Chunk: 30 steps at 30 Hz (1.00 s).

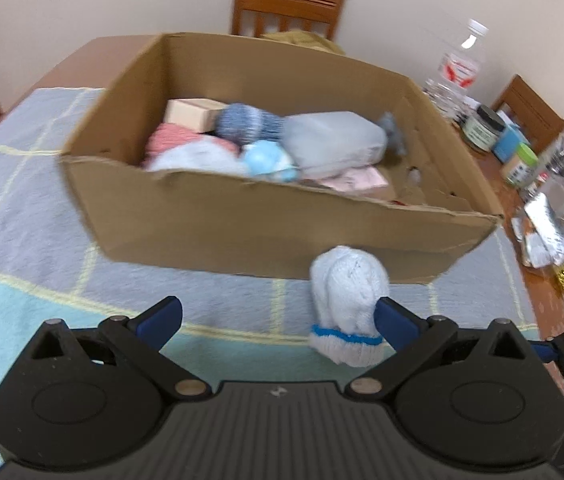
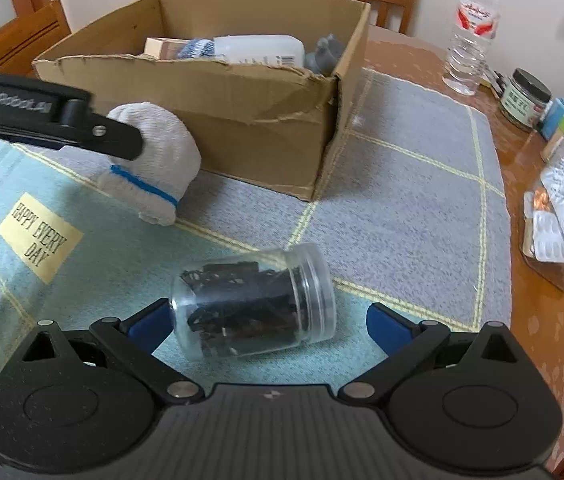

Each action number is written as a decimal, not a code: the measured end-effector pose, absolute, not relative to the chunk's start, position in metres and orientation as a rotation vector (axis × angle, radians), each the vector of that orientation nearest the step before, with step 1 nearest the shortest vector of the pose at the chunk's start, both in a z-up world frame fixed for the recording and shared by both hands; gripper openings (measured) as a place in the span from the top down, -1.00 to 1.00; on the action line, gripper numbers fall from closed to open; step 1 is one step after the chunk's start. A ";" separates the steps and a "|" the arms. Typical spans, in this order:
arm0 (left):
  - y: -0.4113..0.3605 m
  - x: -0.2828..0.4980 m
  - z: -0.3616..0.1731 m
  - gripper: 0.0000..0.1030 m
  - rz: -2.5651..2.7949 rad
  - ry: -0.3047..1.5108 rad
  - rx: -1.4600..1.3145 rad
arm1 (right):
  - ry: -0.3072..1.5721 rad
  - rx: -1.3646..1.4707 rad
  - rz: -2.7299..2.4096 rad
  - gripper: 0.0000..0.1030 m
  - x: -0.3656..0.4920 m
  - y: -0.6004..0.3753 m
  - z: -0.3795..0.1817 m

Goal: Organize objects
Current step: 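Grasp the second white bundle with the left tool while the right tool grasps the black-item jar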

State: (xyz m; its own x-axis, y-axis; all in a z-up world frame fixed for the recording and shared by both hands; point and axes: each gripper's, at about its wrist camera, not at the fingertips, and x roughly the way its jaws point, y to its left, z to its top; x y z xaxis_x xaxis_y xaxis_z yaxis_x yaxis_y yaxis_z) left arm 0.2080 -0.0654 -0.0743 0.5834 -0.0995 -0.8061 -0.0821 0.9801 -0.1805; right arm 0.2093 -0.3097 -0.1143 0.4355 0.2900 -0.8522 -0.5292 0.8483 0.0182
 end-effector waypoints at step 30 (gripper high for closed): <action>-0.069 0.217 -0.119 -0.95 -0.068 0.933 -0.145 | 1.018 -0.284 0.559 -1.00 0.213 -0.308 -0.119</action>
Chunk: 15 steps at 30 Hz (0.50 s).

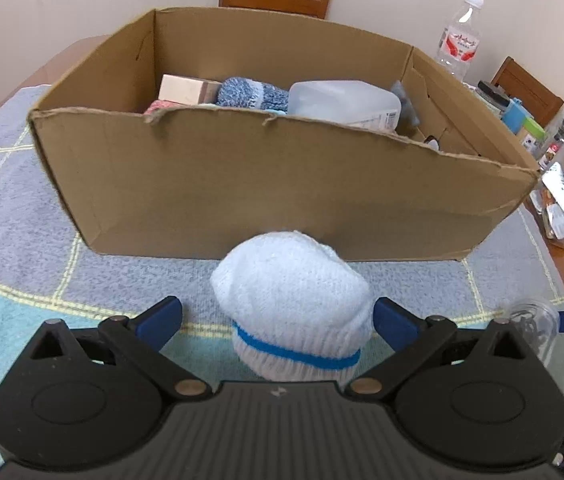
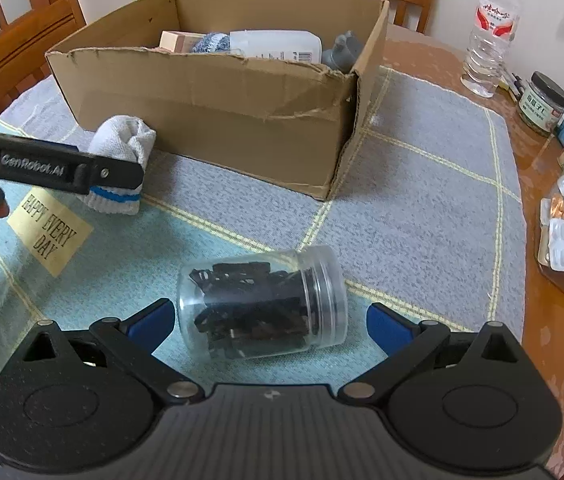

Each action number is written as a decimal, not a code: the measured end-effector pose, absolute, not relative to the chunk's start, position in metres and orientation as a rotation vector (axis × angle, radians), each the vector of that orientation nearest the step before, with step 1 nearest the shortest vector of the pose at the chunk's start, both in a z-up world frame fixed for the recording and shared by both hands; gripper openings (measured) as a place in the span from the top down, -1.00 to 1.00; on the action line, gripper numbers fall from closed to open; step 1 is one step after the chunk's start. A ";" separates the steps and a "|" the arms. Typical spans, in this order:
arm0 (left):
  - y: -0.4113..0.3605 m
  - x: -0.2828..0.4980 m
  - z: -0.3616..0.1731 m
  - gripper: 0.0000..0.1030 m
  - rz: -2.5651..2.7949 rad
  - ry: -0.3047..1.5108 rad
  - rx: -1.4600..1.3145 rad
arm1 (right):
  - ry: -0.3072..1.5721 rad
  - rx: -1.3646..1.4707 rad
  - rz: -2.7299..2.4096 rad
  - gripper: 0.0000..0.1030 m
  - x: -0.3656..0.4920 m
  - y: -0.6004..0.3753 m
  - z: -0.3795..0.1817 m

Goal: Organize objects
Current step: 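Grasp the second white bundle with the left tool while the right tool grasps the black-item jar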

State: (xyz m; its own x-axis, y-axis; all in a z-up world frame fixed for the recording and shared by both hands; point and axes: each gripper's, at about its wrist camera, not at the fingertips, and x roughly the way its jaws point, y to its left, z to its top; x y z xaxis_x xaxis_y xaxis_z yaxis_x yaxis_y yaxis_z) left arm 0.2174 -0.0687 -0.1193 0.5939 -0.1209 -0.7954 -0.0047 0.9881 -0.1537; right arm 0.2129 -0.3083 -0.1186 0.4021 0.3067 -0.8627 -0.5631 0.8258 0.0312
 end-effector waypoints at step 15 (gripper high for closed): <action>-0.074 0.221 -0.123 -0.52 -0.097 0.913 -0.140 | 1.008 -0.300 0.565 -1.00 0.218 -0.301 -0.117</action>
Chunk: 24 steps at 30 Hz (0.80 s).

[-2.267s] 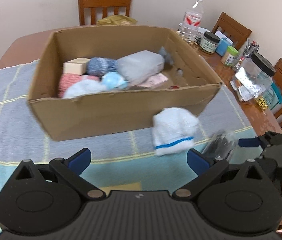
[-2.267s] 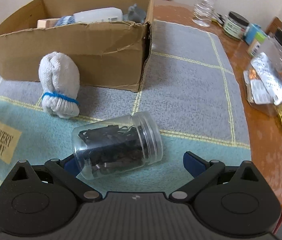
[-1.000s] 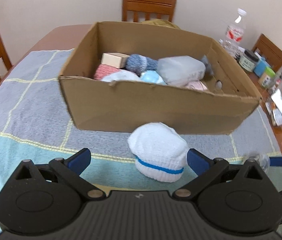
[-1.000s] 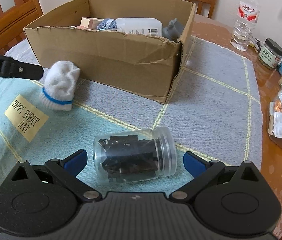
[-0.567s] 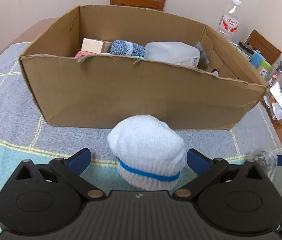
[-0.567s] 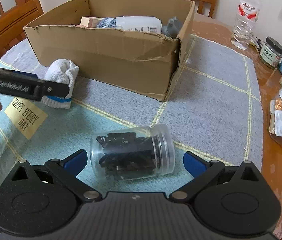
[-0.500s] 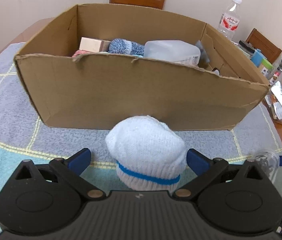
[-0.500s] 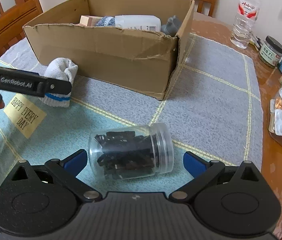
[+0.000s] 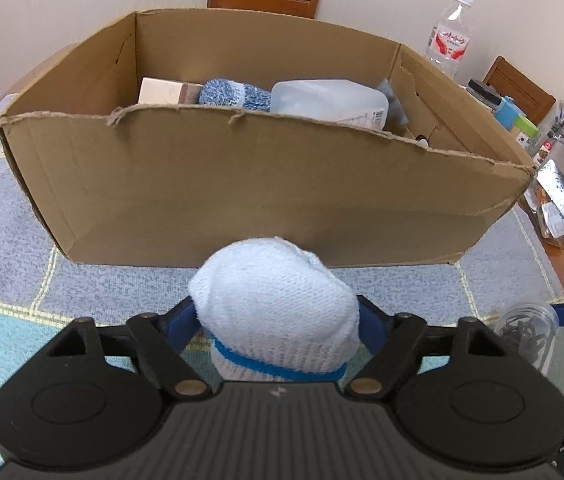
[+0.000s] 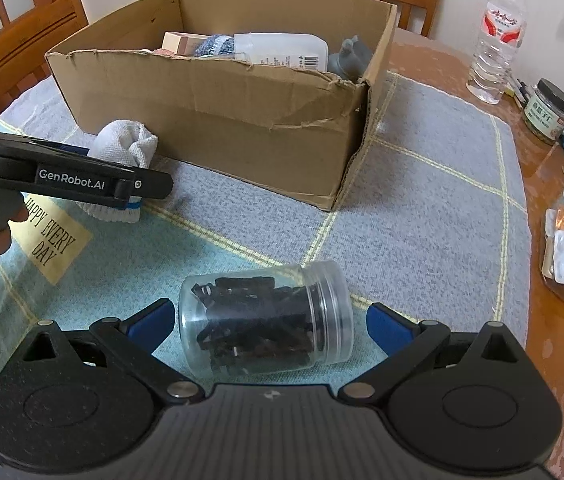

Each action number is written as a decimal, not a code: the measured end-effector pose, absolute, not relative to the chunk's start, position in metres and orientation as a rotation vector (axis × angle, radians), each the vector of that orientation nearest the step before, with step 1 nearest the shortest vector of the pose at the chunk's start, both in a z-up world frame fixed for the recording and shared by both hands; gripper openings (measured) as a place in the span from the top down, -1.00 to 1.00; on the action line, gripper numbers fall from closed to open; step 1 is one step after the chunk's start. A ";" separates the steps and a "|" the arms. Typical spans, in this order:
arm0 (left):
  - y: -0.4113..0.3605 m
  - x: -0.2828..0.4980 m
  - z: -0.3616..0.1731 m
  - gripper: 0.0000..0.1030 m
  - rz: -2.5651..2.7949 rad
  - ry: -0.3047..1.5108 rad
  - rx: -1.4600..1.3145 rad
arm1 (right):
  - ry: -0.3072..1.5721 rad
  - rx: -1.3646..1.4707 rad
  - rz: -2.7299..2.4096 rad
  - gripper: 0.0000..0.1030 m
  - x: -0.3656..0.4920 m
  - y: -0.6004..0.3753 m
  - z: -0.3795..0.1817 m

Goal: Organize objects
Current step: 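Grasp the second white bundle with the left tool while the right tool grasps the black-item jar, then carry the white bundle and black-item jar over the cardboard box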

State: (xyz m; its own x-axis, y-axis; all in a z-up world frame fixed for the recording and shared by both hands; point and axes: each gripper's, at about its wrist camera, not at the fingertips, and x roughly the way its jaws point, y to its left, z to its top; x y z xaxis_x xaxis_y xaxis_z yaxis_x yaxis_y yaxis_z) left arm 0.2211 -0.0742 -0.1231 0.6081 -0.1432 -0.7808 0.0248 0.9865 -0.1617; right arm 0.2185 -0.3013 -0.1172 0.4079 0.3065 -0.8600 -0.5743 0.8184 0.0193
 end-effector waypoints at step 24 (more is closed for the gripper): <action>-0.059 0.204 -0.053 -0.40 -0.360 0.941 0.044 | 1.126 -0.243 0.526 -0.55 0.232 -0.303 -0.101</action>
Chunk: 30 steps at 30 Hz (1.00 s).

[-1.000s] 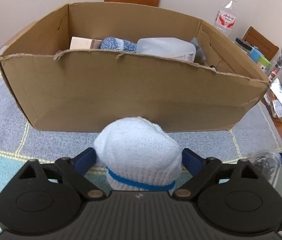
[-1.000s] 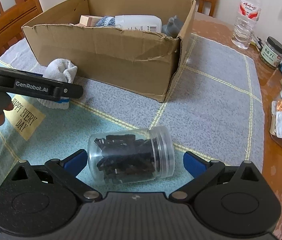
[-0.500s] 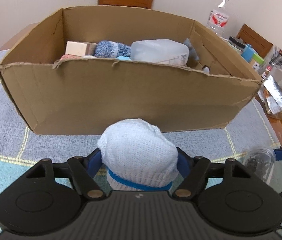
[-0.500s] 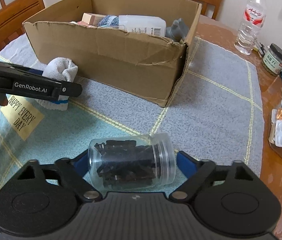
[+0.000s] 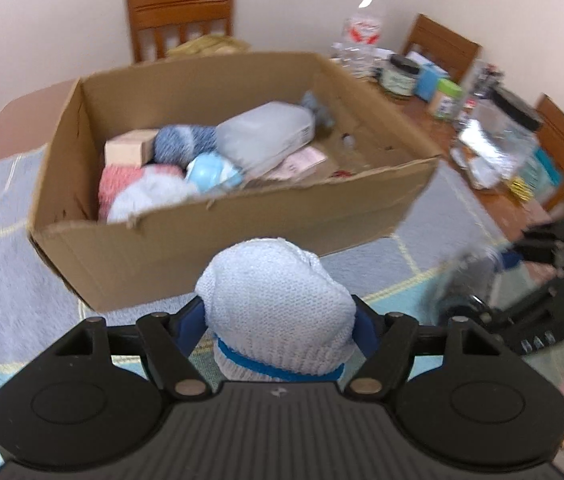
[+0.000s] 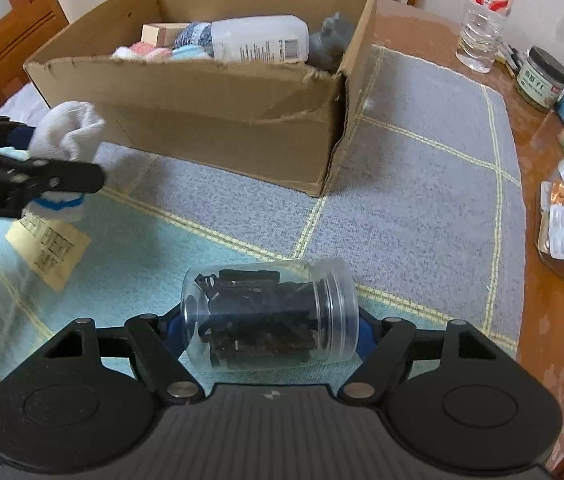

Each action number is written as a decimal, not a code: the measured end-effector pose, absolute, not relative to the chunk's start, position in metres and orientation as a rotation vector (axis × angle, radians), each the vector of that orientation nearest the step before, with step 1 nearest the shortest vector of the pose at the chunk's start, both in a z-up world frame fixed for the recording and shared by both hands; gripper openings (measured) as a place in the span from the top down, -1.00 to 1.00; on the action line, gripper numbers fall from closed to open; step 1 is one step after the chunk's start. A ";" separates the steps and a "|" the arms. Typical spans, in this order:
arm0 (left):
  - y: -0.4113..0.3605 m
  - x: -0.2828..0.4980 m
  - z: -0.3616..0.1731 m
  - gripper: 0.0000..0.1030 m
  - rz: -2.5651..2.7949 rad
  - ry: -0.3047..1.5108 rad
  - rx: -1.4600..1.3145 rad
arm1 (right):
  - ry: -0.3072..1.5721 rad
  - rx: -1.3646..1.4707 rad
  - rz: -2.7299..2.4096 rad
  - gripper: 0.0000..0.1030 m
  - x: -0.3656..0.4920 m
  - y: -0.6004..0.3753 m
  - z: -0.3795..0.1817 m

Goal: Organize objects
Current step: 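Carry the white bundle and black-item jar over the cardboard box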

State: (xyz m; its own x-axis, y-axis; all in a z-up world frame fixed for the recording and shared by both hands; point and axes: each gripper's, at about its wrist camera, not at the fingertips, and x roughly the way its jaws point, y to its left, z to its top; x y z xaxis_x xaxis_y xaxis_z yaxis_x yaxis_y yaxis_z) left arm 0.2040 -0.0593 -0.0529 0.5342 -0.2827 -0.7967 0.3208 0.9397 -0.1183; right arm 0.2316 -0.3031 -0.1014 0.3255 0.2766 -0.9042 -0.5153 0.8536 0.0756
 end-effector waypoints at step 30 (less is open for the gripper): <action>-0.014 0.287 0.087 -0.40 -0.401 0.752 0.138 | 0.848 -0.272 0.709 -0.55 0.298 -0.203 0.028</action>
